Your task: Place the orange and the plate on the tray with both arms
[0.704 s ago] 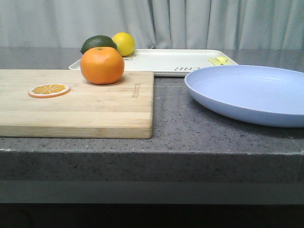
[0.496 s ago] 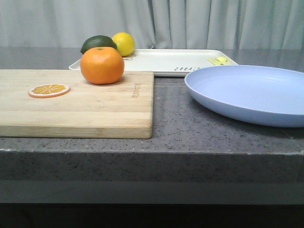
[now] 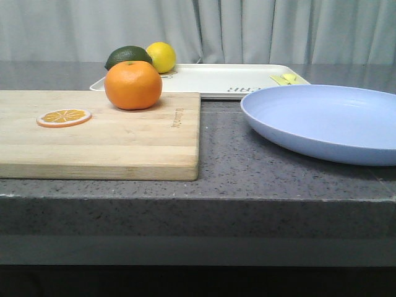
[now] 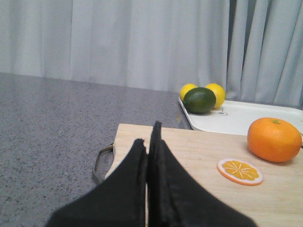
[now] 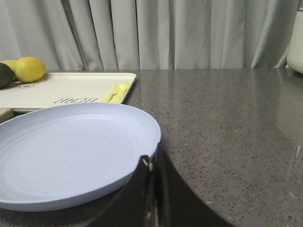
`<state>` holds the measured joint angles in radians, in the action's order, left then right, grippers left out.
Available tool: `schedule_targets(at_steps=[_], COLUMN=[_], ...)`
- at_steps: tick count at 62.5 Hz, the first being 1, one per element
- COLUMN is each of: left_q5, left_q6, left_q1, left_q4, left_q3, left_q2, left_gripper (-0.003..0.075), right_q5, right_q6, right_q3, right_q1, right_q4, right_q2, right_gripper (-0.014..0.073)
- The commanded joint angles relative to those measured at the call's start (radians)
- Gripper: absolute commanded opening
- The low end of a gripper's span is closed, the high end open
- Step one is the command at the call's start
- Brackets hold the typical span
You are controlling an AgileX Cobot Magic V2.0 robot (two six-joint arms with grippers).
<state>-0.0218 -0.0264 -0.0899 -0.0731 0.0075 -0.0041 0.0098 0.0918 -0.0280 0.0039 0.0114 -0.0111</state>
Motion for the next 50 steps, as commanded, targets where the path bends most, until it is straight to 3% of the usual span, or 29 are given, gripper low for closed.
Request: schedule_targets(at_steps=[1, 8, 25, 37, 50], left_q5=[-0.103, -0.080, 0.170, 0.357, 0.410], left_q6=[-0.003, -0.003, -0.003, -0.003, -0.003], left_q1=[0.000, 0.000, 0.000, 0.000, 0.000], left_q4=[-0.014, -0.054, -0.054, -0.054, -0.054], left_q3=[0.014, -0.049, -0.398, -0.680, -0.778], left_q2=[-0.018, -0.018, 0.070, 0.251, 0.373], left_gripper=[-0.0020, -0.0020, -0.0020, -0.0020, -0.0020], right_q5=[-0.077, -0.036, 0.165, 0.285, 0.406], right_q6=[-0.006, -0.006, -0.006, -0.007, -0.007], right_q3=[0.027, 0.071, 0.351, 0.552, 0.672], right_q1=[-0.006, -0.006, -0.006, -0.006, -0.006], right_q4=[0.013, 0.013, 0.013, 0.013, 0.013], right_q2=[-0.018, -0.018, 0.018, 0.178, 0.344], right_gripper=[-0.0067, -0.0067, -0.0067, -0.0067, -0.0067])
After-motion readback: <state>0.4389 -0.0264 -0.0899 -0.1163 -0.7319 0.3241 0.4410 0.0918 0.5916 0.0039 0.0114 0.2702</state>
